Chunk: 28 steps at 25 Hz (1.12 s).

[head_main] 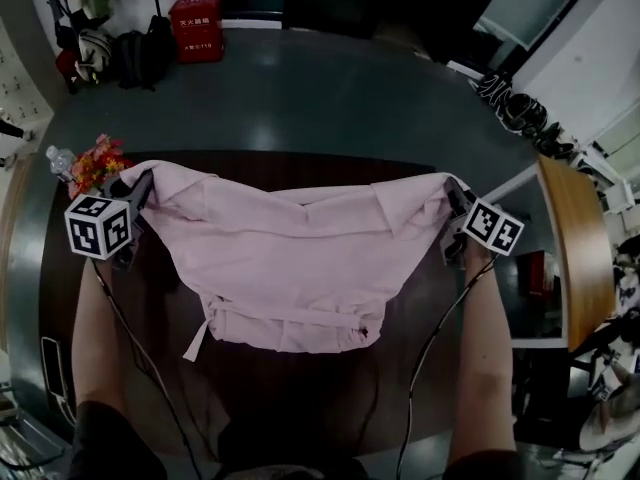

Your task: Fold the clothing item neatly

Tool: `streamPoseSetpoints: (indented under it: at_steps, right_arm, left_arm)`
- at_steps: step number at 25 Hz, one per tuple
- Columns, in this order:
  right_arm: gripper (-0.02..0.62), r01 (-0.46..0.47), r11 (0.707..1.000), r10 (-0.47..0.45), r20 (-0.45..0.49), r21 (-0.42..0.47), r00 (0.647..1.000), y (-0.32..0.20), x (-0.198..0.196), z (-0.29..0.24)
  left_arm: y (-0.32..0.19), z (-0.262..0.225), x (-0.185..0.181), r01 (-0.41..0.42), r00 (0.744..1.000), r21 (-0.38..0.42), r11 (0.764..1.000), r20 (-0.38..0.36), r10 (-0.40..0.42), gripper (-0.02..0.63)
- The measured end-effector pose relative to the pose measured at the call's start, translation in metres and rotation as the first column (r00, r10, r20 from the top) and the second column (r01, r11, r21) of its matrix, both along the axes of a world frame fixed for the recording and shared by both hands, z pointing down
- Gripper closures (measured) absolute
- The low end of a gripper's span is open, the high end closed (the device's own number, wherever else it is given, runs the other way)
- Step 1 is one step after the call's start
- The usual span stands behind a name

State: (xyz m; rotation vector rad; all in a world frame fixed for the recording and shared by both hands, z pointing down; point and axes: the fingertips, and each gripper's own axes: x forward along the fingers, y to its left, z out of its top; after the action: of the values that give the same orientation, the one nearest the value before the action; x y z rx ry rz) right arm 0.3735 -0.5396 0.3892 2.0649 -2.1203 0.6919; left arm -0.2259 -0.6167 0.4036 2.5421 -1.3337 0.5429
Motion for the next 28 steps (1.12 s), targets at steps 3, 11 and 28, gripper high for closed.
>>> streamPoseSetpoints:
  at_steps: [3, 11, 28]
  right_arm:
    - [0.594, -0.092, 0.991, 0.087, -0.055, -0.093, 0.995, -0.005, 0.013, 0.055]
    - [0.584, -0.139, 0.974, 0.113, -0.147, -0.177, 0.983, -0.011, 0.003, 0.12]
    - [0.385, -0.086, 0.996, 0.088, -0.137, 0.02, 0.987, 0.077, -0.062, 0.064]
  left_arm:
    - [-0.008, 0.058, -0.004, 0.051, 0.988, -0.082, 0.995, 0.149, -0.038, 0.589]
    - [-0.024, 0.1, 0.025, 0.031, 0.992, -0.133, 0.991, 0.127, -0.014, 0.588]
    - [0.066, 0.066, 0.046, 0.044, 0.999, -0.086, 0.995, 0.018, -0.043, 0.365]
